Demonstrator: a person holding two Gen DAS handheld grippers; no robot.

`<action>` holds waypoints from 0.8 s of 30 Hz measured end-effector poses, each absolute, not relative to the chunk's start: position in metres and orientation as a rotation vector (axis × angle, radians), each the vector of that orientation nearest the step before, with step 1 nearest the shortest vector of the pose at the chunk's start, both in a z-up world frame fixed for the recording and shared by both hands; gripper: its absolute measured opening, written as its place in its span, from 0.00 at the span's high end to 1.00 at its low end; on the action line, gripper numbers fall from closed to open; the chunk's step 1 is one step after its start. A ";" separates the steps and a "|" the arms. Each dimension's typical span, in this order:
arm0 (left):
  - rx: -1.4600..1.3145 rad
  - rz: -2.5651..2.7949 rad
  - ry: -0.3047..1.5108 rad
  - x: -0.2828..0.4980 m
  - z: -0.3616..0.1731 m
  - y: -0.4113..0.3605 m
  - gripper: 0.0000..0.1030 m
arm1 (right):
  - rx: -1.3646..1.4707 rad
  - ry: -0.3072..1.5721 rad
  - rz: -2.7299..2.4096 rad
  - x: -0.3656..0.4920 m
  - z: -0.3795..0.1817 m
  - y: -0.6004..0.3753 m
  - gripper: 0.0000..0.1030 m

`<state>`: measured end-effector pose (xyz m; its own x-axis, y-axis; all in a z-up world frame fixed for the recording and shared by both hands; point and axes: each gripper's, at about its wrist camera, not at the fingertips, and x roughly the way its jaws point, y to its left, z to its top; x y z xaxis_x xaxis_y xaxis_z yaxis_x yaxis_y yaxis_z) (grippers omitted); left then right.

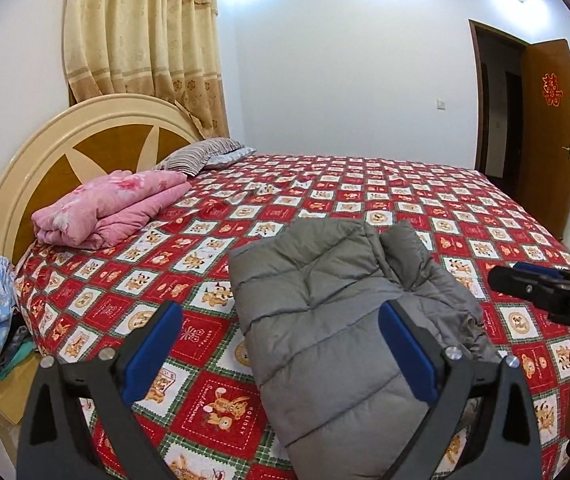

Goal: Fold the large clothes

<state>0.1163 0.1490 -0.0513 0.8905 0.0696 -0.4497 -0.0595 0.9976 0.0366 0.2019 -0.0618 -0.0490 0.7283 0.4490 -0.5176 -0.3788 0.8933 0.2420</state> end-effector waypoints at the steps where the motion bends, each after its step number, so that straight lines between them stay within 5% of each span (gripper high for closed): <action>1: 0.023 0.067 0.467 0.116 -0.051 0.149 0.02 | 0.120 0.598 0.459 0.201 -0.048 -0.062 0.31; 24: 0.023 0.073 0.460 0.112 -0.049 0.149 0.00 | 0.112 0.583 0.454 0.192 -0.046 -0.061 0.30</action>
<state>0.1118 0.1488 -0.0492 0.8935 0.0759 -0.4425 -0.0657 0.9971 0.0384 0.1920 -0.0608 -0.0463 0.7393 0.4441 -0.5062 -0.3817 0.8957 0.2282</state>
